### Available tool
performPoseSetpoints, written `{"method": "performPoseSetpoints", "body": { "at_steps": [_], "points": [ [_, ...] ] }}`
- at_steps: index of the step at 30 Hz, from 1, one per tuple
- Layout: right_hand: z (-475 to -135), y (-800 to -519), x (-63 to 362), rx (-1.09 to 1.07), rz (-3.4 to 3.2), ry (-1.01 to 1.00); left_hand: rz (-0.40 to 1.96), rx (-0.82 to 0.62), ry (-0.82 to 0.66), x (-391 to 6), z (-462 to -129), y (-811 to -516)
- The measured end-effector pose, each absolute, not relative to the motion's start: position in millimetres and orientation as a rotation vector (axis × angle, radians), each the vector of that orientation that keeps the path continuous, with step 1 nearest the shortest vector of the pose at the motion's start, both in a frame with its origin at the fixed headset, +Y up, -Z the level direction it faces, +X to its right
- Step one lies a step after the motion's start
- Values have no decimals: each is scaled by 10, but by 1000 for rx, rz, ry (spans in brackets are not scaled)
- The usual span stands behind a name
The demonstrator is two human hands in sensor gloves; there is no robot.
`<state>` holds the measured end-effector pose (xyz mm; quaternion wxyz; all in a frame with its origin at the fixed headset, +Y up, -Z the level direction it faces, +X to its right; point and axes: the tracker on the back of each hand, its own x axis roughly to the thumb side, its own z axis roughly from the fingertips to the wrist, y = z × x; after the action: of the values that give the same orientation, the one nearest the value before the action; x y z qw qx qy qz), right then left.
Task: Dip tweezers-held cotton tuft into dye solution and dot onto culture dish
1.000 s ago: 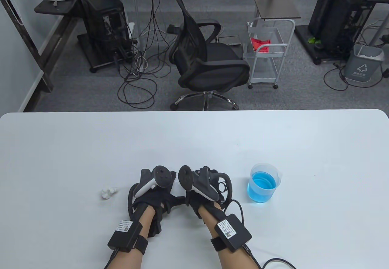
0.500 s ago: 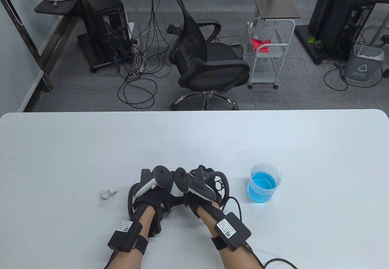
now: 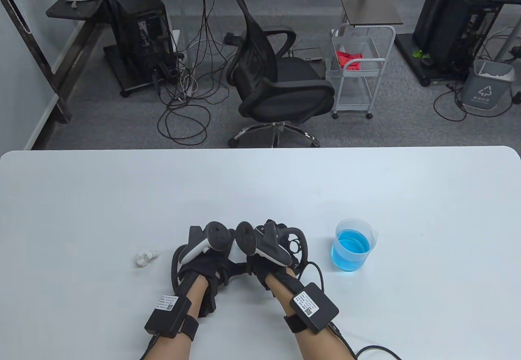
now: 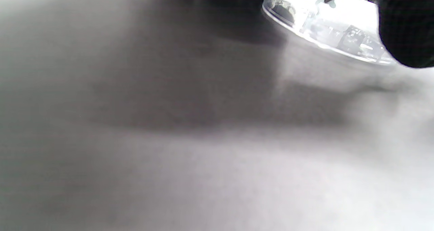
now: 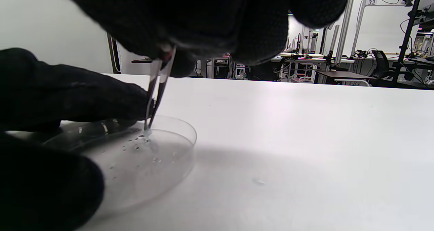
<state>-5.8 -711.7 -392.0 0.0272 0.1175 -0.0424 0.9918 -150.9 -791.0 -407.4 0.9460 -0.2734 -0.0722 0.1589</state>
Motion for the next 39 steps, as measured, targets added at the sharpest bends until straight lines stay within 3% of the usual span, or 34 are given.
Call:
{"method": "performPoseSetpoints", "body": {
  "at_steps": [39],
  "points": [
    [-3938,-7176,-29,366,3012,-184,332,-557,-148,-1512,-4072,-7911]
  ]
}}
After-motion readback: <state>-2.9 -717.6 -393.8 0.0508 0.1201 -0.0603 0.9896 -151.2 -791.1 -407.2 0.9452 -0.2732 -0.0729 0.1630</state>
